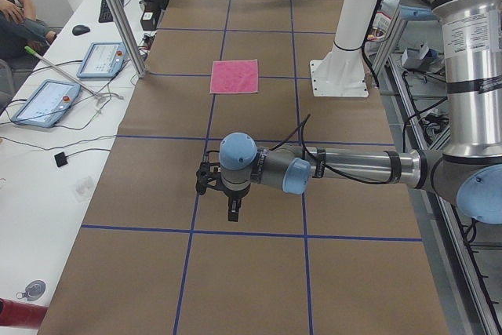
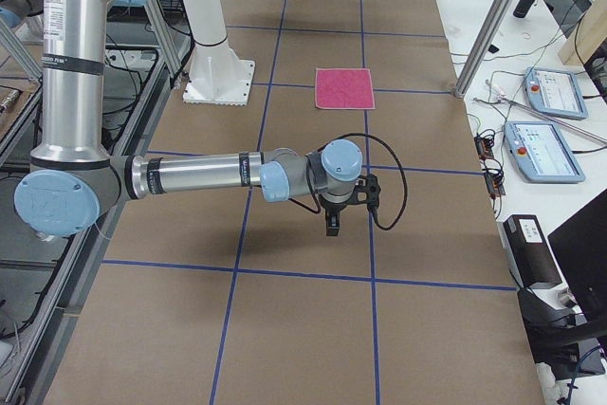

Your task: Fold towel twice with both arms

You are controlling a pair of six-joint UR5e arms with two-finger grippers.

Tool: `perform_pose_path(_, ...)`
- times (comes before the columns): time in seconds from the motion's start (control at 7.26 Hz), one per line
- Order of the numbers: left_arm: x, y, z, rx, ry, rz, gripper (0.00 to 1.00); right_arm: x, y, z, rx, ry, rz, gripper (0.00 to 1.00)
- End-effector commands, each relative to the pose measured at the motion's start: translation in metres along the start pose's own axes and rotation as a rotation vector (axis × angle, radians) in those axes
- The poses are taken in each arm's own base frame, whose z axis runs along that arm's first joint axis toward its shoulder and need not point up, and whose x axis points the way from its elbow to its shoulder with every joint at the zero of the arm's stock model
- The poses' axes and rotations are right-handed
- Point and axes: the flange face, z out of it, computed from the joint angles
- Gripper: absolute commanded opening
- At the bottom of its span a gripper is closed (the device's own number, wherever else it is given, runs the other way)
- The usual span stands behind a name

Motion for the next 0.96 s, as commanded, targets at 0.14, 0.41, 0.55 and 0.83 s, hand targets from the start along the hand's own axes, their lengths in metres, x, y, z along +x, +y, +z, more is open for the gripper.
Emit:
perform_pose_path(0.14, 0.132, -0.045, 0.006, -0.007, 0.064, -0.093, 1.00, -0.086, -0.020, 0.028, 0.002, -0.051, 0.073, 1.00)
perform_pose_path(0.41, 0.274, -0.076, 0.026, -0.046, 0.135, -0.188, 1.00, -0.191, -0.034, 0.052, 0.026, -0.119, 0.266, 0.99)
perform_pose_path(0.55, 0.339, -0.081, 0.039, -0.042, 0.139, -0.227, 1.00, -0.250, -0.030, 0.071, 0.046, -0.108, 0.319, 0.99)
perform_pose_path(0.83, 0.423, -0.068, 0.068, -0.036, 0.127, -0.354, 1.00, -0.367, -0.015, 0.107, 0.045, -0.142, 0.489, 0.98)
